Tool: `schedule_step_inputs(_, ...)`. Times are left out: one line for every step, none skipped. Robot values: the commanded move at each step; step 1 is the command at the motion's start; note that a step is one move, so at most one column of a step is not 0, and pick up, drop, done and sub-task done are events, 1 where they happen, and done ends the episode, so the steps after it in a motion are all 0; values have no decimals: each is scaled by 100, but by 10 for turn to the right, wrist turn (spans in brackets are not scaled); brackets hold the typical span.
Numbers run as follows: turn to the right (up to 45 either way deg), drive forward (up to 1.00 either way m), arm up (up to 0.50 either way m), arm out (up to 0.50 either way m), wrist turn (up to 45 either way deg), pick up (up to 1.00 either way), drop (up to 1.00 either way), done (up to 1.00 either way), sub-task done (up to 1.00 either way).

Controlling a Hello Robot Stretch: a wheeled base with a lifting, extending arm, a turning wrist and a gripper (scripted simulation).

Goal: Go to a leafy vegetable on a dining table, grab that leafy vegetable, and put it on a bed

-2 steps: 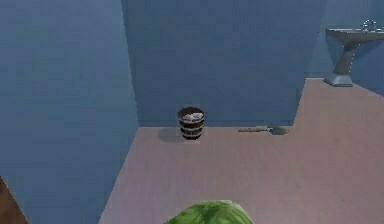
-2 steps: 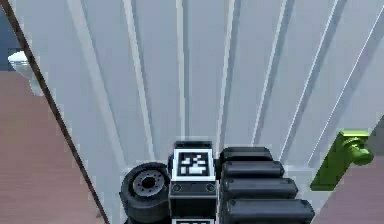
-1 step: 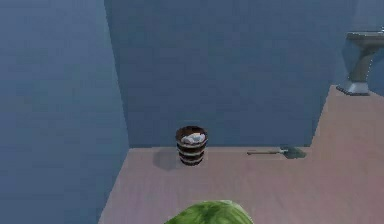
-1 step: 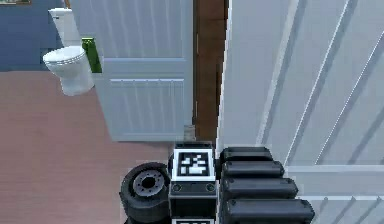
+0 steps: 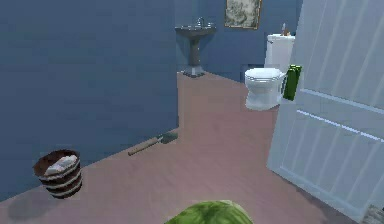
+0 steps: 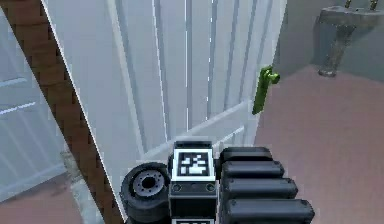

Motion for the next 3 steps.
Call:
schedule_step_inputs(0, 45, 0, 0, 0, 0, 0, 0, 0)
schedule_step_inputs(90, 0, 0, 0, 0, 0, 0, 0, 0)
schedule_step_inputs(0, 100, 0, 0, 0, 0, 0, 0, 0)
